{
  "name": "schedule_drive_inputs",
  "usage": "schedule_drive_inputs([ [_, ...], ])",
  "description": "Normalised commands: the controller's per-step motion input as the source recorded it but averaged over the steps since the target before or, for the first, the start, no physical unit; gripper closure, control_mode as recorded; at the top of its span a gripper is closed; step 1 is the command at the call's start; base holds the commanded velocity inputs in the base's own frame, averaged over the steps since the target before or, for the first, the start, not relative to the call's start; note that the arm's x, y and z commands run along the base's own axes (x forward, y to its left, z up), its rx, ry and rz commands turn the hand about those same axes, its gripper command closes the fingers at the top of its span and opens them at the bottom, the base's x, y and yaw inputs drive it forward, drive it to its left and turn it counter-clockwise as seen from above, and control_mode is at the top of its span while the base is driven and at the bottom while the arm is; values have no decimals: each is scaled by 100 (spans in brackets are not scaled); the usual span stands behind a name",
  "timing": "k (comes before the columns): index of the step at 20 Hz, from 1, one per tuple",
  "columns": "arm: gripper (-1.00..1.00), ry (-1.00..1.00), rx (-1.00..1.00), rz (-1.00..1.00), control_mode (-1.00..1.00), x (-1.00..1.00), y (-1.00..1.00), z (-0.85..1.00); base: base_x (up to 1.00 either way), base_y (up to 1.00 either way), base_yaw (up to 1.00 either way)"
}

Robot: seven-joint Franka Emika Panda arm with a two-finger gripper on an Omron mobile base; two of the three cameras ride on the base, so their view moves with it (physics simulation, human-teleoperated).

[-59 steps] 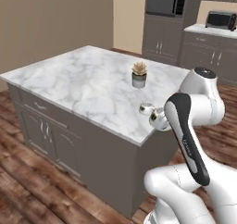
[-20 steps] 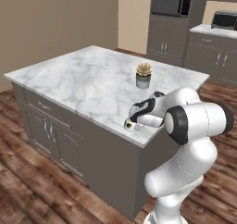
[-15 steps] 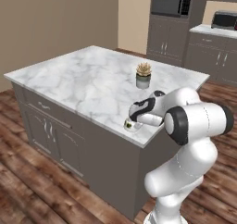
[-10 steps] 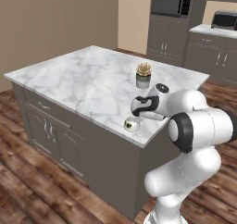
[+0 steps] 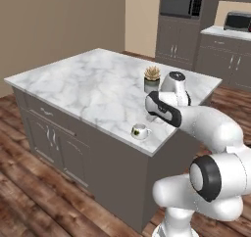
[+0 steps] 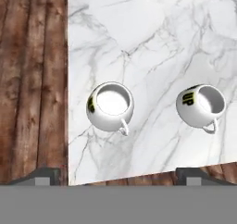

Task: Clear the mugs and bowl far away from the sink.

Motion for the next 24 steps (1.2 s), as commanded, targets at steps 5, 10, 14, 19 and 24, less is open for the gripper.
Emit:
schedule_drive_inputs([
  [5, -100, 6, 1, -29, -100, -77, 0, 33, 0, 0, 0],
  [10, -100, 0, 7, -21, -100, -79, -4, 10, 0, 0, 0],
  [14, -100, 0, 4, -12, -100, -63, -2, 0, 0, 0, 0],
  [19, -100, -1, 4, -1, -100, -36, -2, 0, 0, 0, 0],
  [24, -100, 0, 0, 0, 100, 0, 0, 0, -60, 0, -15],
])
